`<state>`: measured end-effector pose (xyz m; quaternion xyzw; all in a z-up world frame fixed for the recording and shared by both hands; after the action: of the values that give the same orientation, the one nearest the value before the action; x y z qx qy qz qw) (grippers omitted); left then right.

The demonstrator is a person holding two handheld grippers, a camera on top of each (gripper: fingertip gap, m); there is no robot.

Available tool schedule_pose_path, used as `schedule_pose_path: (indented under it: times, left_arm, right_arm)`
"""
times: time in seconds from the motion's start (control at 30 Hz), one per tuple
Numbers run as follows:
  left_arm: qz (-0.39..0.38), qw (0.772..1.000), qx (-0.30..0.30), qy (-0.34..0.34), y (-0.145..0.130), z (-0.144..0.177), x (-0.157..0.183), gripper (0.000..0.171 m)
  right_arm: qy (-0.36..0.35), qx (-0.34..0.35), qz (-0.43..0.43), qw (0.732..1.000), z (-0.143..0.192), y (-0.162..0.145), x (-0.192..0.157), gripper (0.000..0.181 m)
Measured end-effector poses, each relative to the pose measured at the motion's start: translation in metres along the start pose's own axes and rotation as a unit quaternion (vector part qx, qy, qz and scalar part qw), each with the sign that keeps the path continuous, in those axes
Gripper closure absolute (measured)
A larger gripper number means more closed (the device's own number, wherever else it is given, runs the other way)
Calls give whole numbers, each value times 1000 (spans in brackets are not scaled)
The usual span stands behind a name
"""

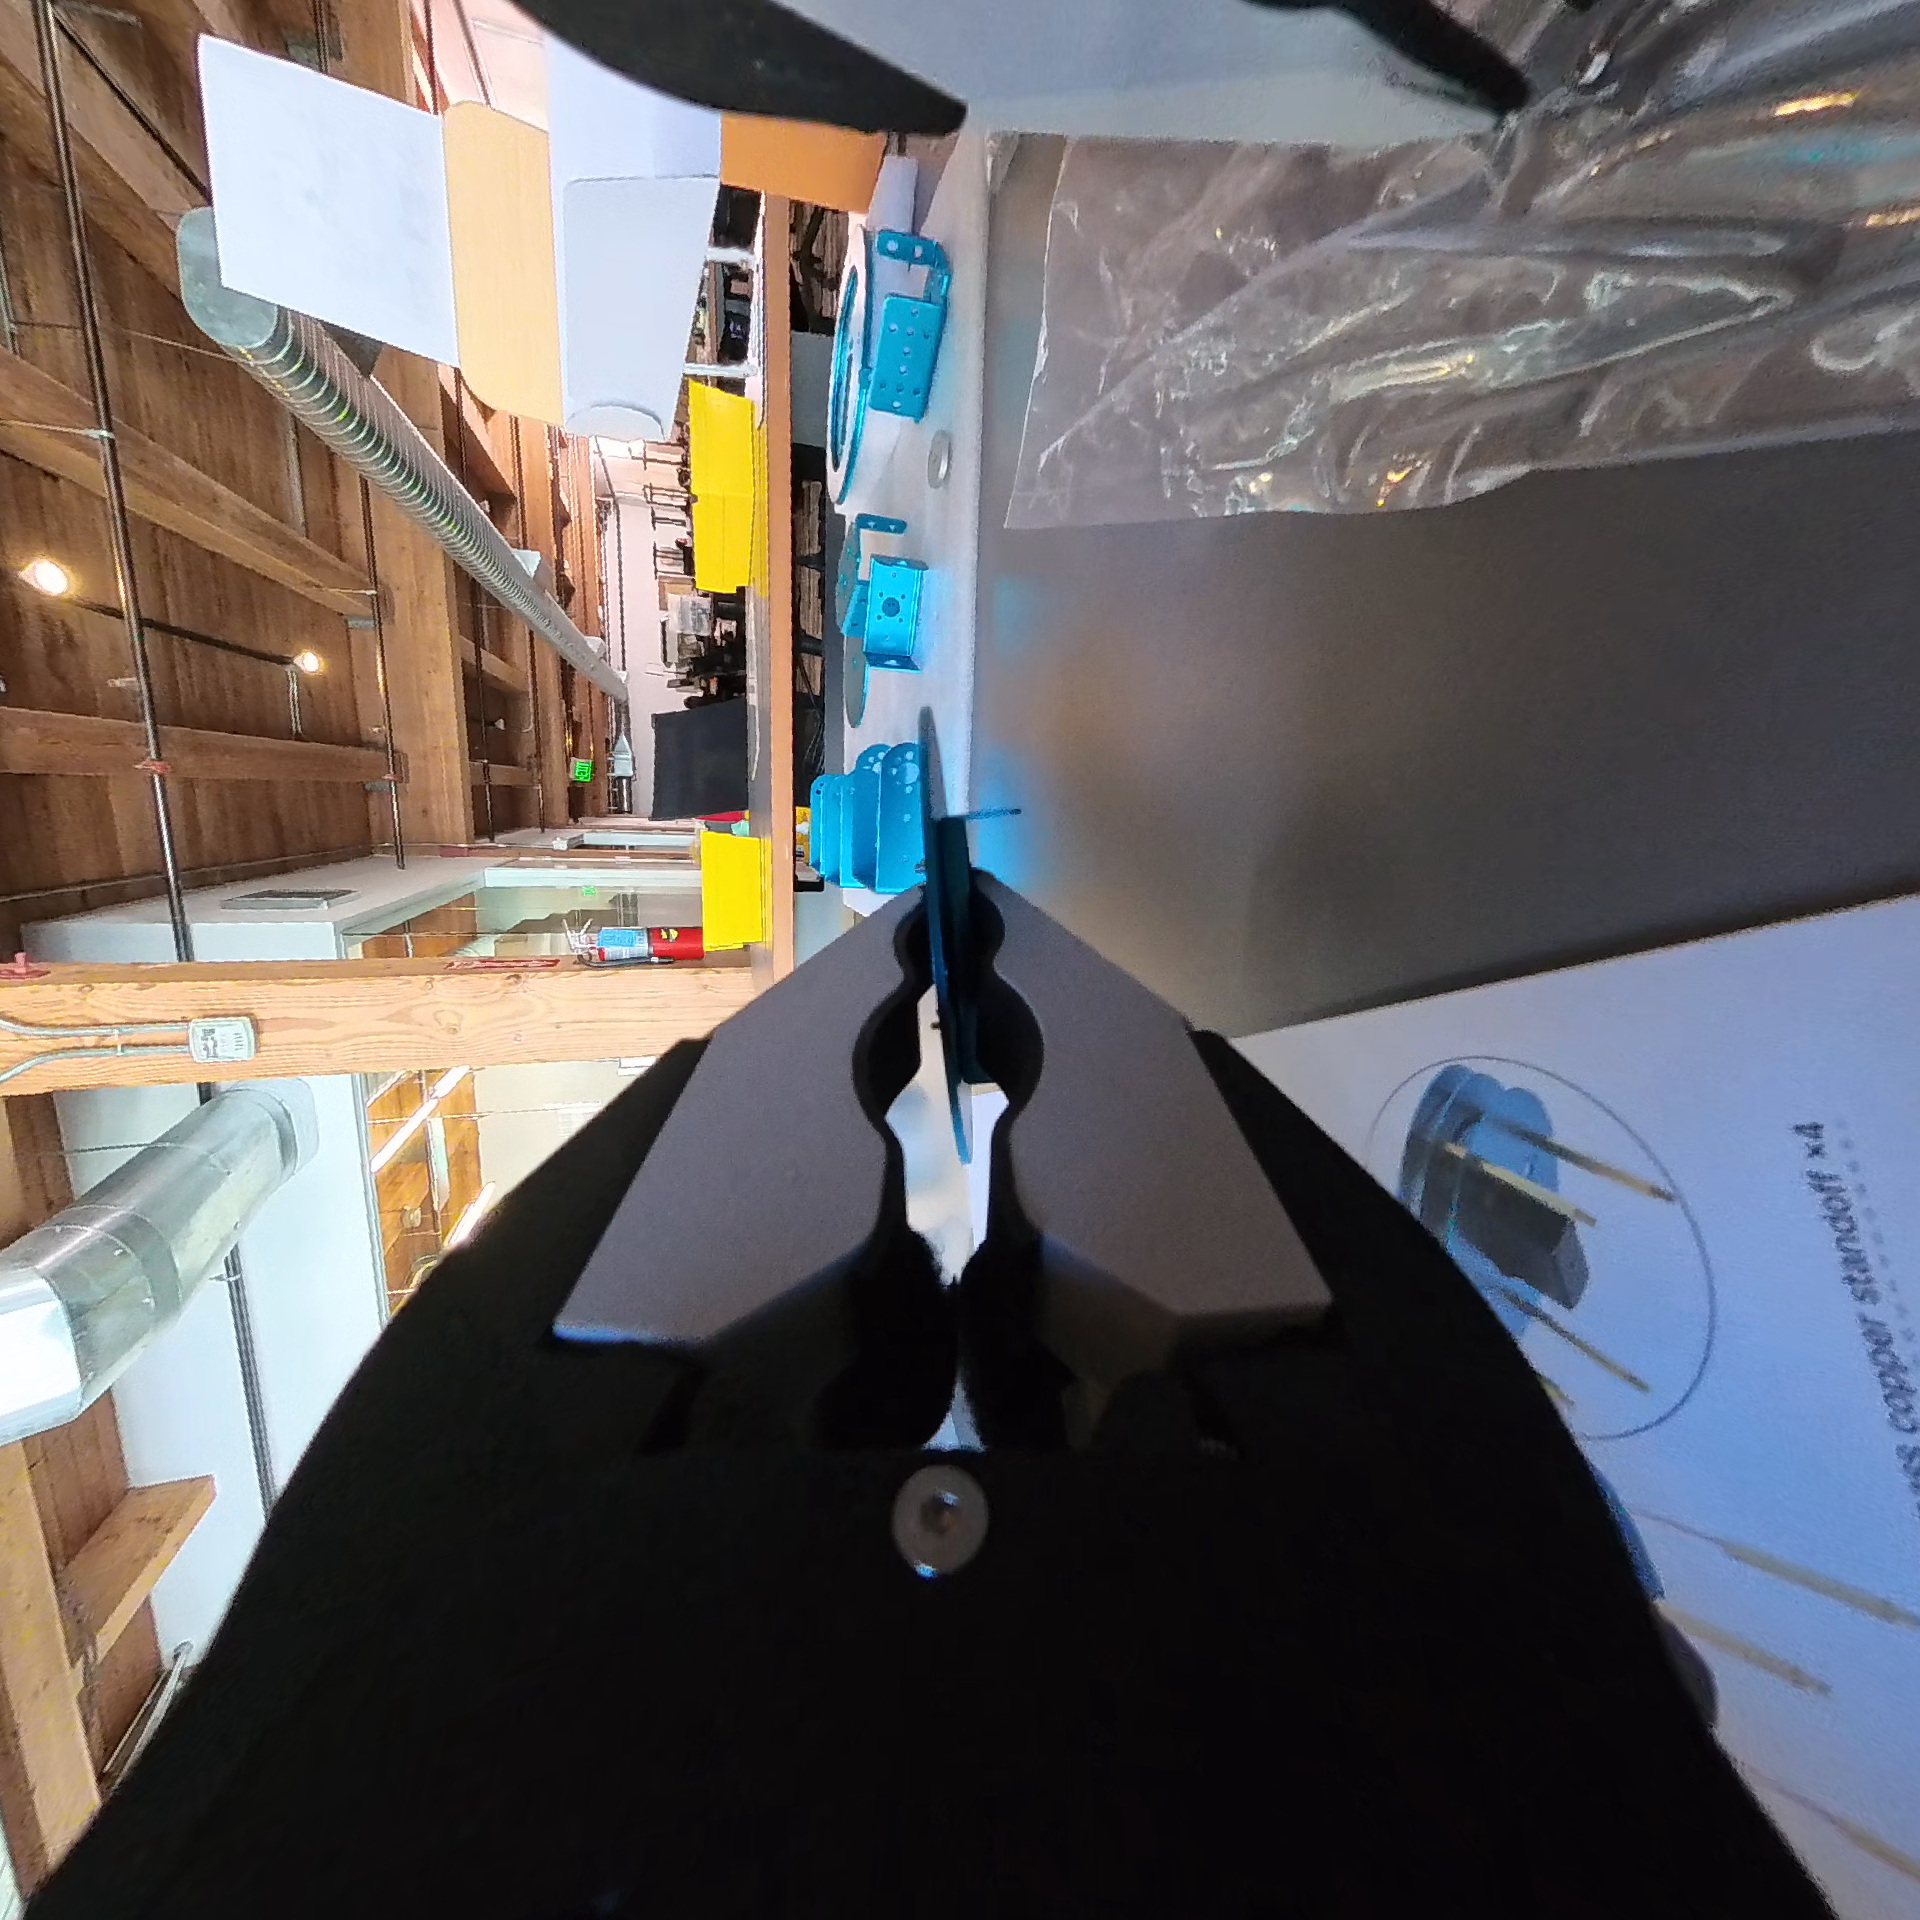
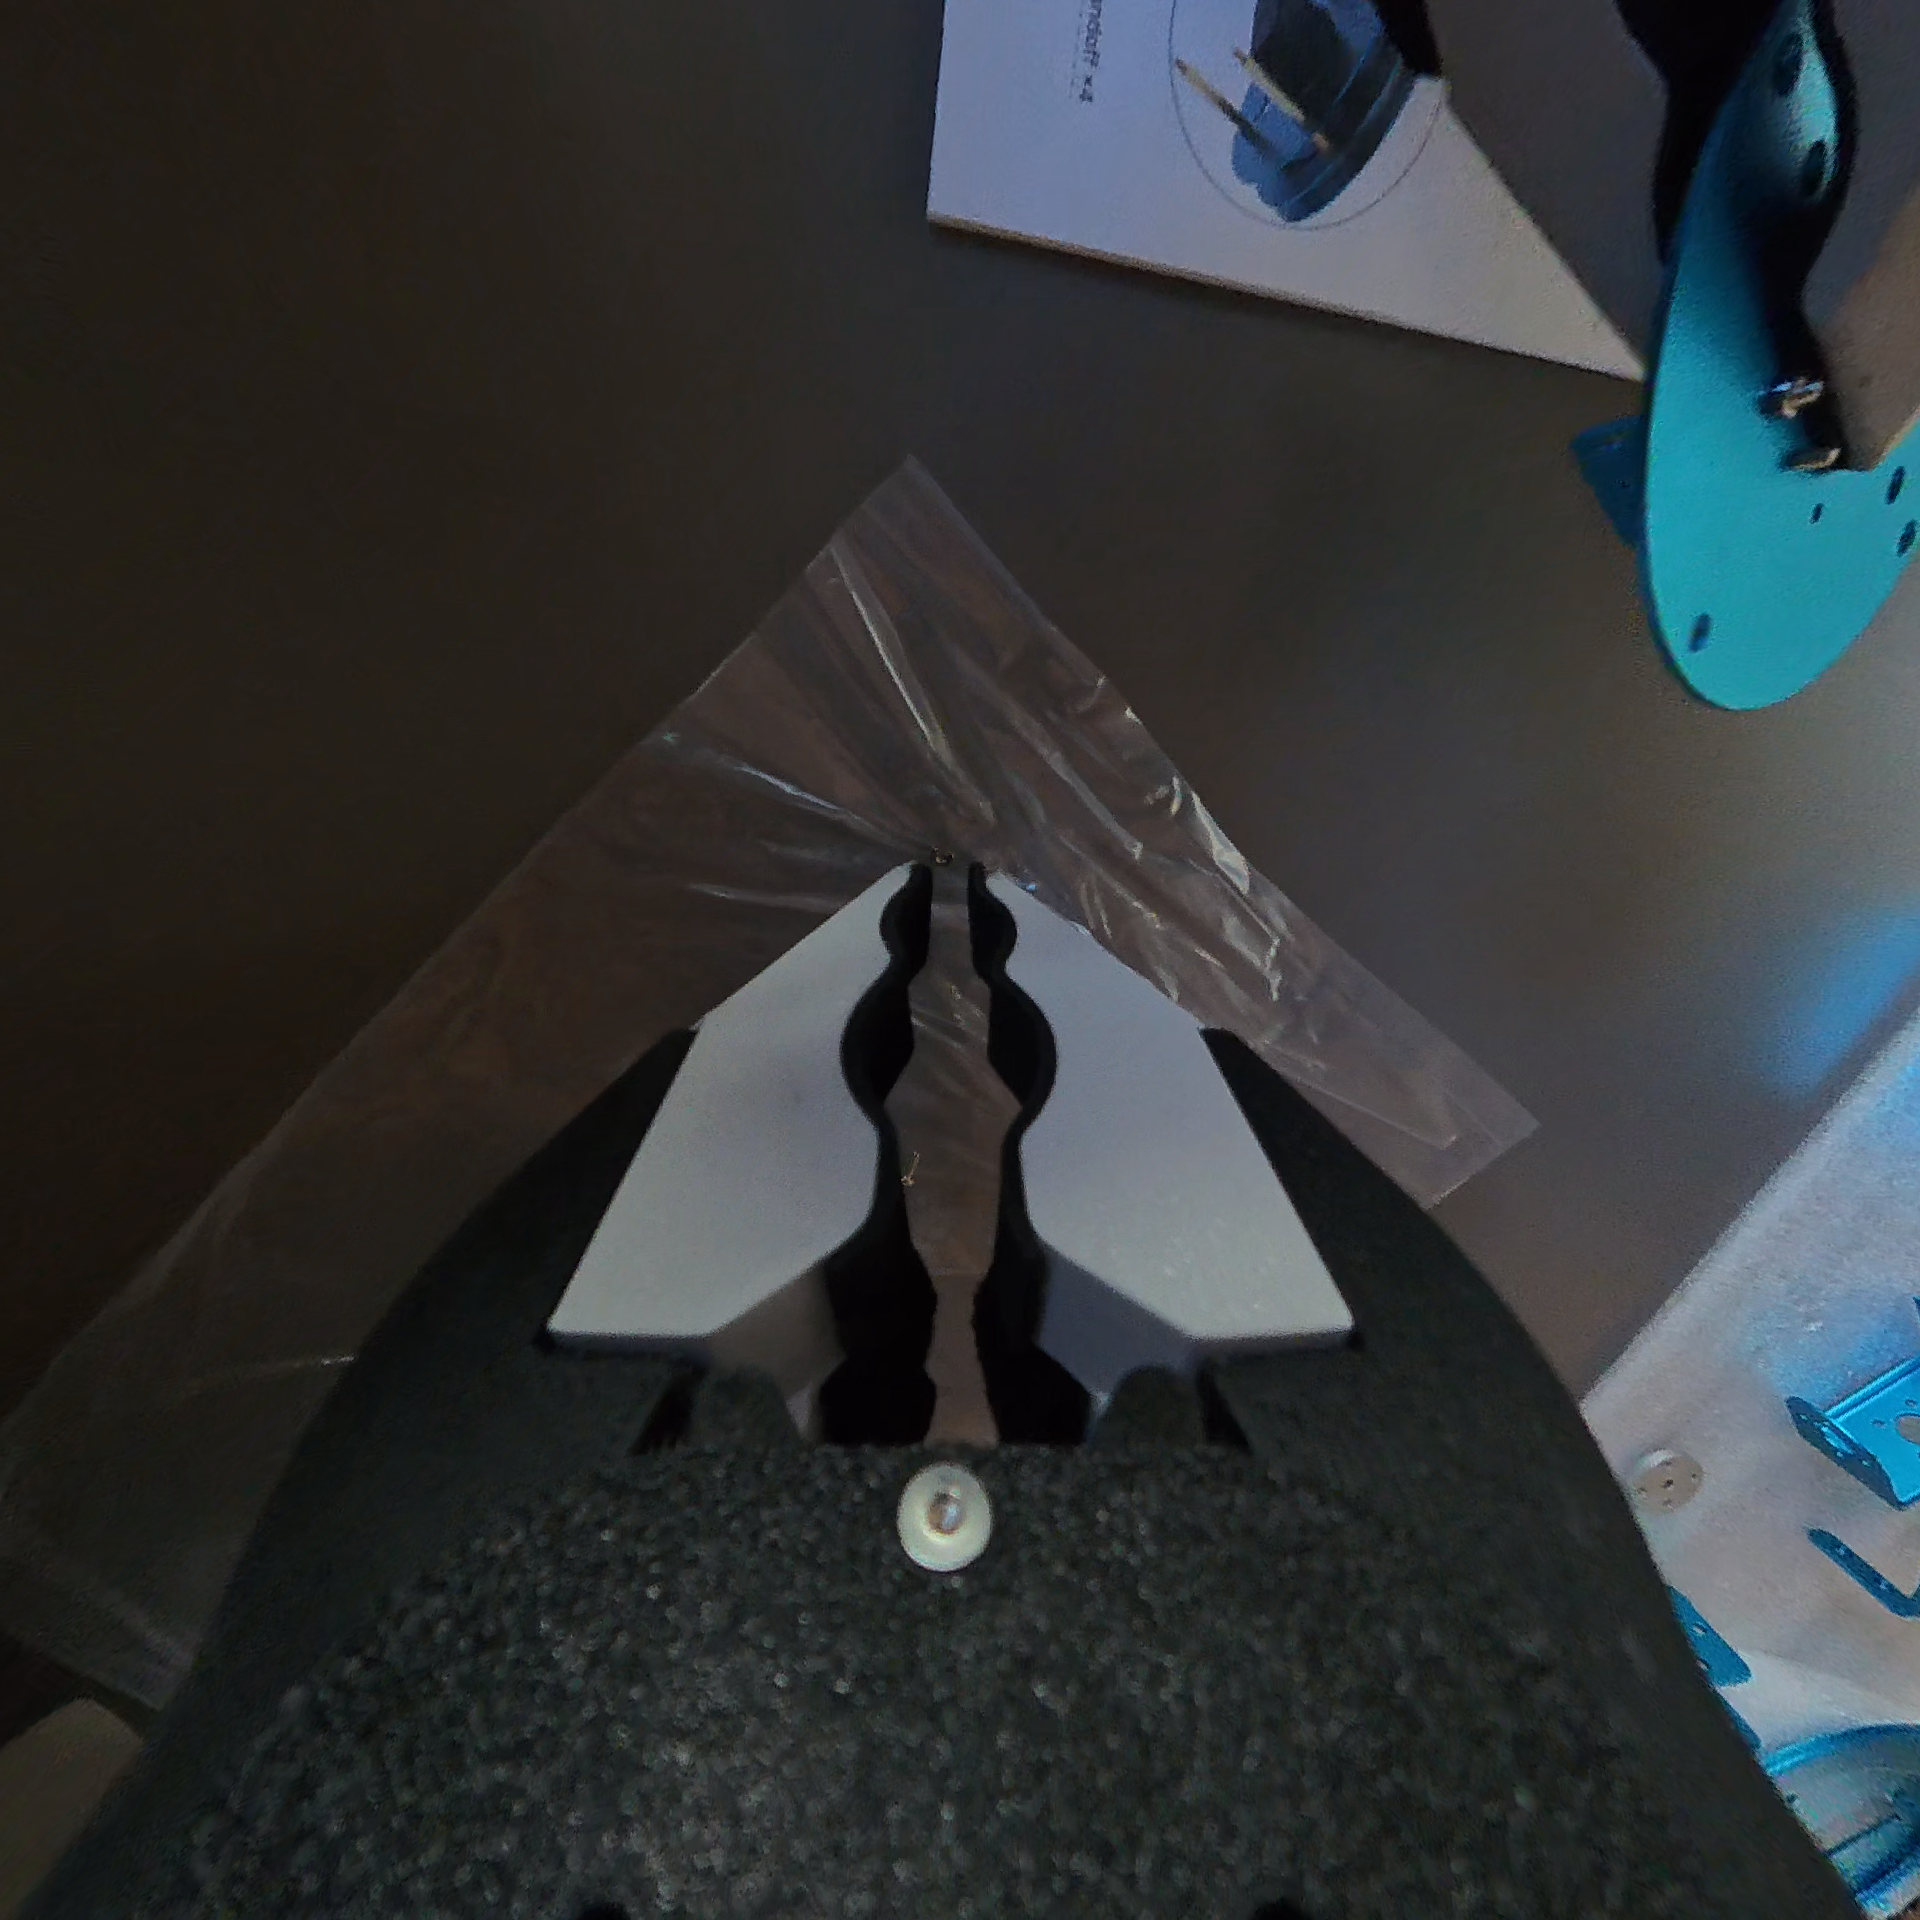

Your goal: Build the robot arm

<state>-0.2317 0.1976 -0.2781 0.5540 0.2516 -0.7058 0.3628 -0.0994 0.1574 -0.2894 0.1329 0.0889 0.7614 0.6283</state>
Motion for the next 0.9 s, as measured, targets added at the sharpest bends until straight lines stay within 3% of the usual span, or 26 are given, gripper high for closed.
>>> schedule_pose_path:
  times: [0.9]
  left_arm:
    - [0,1000,2,4,1,2,-2,171]
  right_arm:
    - [30,1,-37,999,-4,-2,2,176]
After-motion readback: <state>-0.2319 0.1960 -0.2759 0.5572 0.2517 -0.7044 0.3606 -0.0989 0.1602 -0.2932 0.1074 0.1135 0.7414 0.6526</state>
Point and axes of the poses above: each gripper's, where its closed fingertips meet, z back along the fingers, y out of its top, x = y × z across the jaws, the point moved 6 cm from there along z, back along the fingers, and after that the axes turned 6 degrees about -z, right-handed, at the moved point
